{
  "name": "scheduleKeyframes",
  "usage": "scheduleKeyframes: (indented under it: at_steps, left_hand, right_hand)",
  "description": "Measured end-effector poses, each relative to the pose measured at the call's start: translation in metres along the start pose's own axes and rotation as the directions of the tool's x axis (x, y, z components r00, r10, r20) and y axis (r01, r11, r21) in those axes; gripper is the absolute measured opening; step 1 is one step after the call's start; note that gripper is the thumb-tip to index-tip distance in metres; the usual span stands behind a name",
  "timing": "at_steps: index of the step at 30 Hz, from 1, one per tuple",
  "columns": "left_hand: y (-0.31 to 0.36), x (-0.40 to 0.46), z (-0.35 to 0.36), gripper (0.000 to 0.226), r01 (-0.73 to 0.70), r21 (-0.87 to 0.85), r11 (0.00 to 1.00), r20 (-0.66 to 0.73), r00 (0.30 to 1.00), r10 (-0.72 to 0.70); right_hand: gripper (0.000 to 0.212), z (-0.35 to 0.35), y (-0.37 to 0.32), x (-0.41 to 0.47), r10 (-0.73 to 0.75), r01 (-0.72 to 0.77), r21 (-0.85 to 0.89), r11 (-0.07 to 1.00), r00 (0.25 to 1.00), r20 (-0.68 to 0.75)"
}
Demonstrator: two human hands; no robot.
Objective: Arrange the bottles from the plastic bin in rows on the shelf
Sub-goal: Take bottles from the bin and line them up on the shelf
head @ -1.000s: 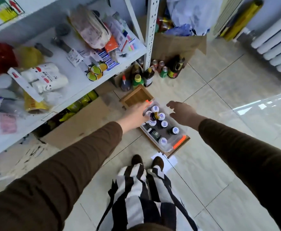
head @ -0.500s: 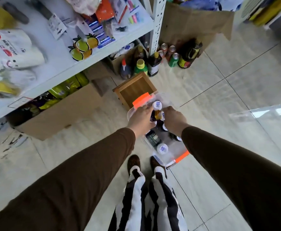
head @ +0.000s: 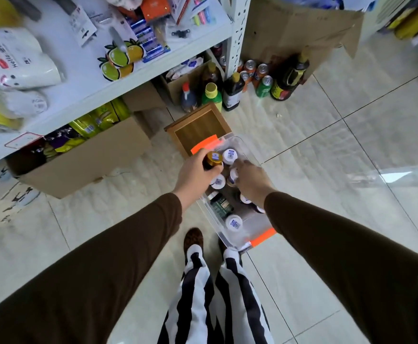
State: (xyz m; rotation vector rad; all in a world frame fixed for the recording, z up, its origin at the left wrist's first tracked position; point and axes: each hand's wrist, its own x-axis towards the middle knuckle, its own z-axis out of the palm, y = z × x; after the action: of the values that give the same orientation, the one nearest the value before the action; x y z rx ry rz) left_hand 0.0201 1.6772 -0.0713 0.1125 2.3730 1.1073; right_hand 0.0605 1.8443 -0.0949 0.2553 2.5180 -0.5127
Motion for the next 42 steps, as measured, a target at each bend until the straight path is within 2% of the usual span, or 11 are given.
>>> scheduleKeyframes:
  at_steps: [2,5,9,13,18,22,28,32,36,42]
  left_hand:
    - [0.012,-0.007,-0.022,0.036,0.061,-0.126,0.99,0.01,0.998,-0.061]
    - [0.049,-0.021,-0.063,0.044,0.113,-0.254,0.961,0.033,0.994,-0.108]
    - [0.118,-0.043,-0.132,0.029,0.072,-0.329,0.942,0.003,0.997,-0.076]
    - [0.186,-0.077,-0.214,0.044,0.018,-0.398,0.917,-0.072,0.996,-0.05]
    - [0.255,-0.133,-0.303,0.048,-0.083,-0.382,0.92,-0.122,0.992,0.039]
    - [0.297,-0.183,-0.359,0.026,-0.165,-0.327,0.931,-0.18,0.977,0.11]
    - [0.32,-0.245,-0.414,0.03,-0.25,-0.306,0.919,-0.32,0.936,0.148]
    - [0.316,-0.269,-0.436,0.026,-0.256,-0.291,0.922,-0.354,0.924,0.144]
    - [0.3,-0.278,-0.464,0.029,-0.273,-0.266,0.924,-0.393,0.906,0.154]
    - [0.262,-0.278,-0.516,0.029,-0.273,-0.264,0.925,-0.378,0.912,0.161]
  right_hand:
    - [0.038,-0.031,0.004,-0.012,-0.026,0.023,0.14,0.99,0.999,0.021]
    - [0.036,-0.101,-0.001,-0.032,-0.142,0.119,0.265,0.957,0.987,0.068]
    - [0.044,-0.207,-0.035,-0.064,-0.332,0.296,0.332,0.895,0.942,0.054]
    - [0.048,-0.304,-0.086,-0.103,-0.447,0.404,0.412,0.817,0.895,0.009]
    - [0.029,-0.392,-0.149,-0.156,-0.562,0.548,0.383,0.743,0.822,-0.086]
    - [0.028,-0.443,-0.199,-0.192,-0.674,0.679,0.287,0.676,0.727,-0.132]
    - [0.033,-0.482,-0.263,-0.241,-0.782,0.808,0.124,0.576,0.589,-0.203]
    - [0.031,-0.484,-0.293,-0.251,-0.822,0.845,0.053,0.533,0.531,-0.204]
    - [0.03,-0.476,-0.324,-0.253,-0.839,0.857,0.027,0.514,0.51,-0.192]
    - [0.035,-0.463,-0.383,-0.247,-0.823,0.842,0.004,0.539,0.528,-0.208]
